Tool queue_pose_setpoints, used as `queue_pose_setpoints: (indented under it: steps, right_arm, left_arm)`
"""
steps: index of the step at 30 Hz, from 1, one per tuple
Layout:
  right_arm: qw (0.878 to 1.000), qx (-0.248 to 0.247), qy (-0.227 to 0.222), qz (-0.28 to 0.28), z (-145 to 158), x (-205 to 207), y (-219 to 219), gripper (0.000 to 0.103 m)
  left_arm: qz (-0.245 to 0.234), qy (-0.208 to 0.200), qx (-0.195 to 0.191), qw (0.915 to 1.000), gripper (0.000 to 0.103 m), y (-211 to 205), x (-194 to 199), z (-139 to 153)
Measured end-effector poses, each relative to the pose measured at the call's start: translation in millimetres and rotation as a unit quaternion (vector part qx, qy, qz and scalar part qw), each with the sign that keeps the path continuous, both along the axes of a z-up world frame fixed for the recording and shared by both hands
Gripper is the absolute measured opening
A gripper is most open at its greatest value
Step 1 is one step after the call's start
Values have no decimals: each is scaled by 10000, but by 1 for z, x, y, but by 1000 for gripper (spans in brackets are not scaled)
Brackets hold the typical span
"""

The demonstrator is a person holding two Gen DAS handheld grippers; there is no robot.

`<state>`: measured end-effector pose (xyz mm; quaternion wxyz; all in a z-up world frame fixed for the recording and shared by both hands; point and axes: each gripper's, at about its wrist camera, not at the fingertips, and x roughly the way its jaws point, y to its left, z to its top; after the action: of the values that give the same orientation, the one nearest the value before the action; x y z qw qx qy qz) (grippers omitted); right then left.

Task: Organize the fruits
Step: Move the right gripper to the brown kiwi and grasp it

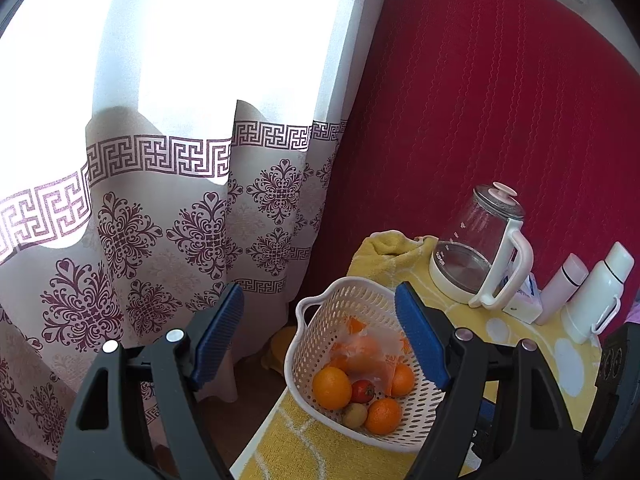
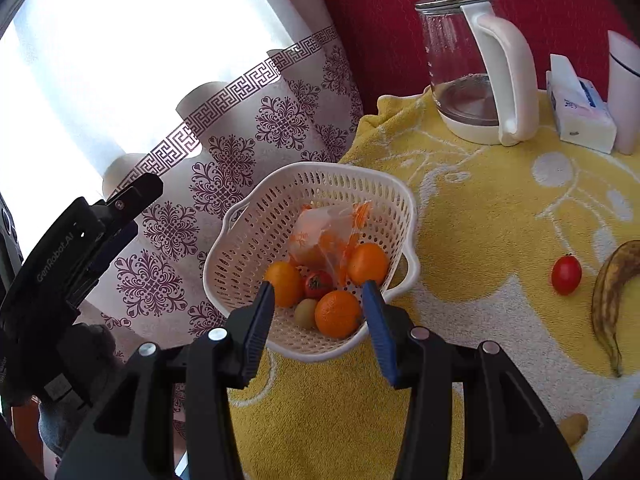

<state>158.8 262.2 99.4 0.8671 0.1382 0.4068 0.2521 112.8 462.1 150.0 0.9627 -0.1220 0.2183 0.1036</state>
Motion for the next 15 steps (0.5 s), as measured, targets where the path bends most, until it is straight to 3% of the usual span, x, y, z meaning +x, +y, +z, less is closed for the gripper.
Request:
queue_pose_setpoints:
  steps: [6, 15]
  right_arm:
    - [9993, 18, -87, -362, 4, -4, -44, 47]
    - [9953, 22, 36, -972, -13, -18, -116, 47]
  left_arm:
    - [-140, 2, 114, 9998, 80, -14, 1, 0]
    - [-393, -18, 369, 9985, 85, -42, 2, 1]
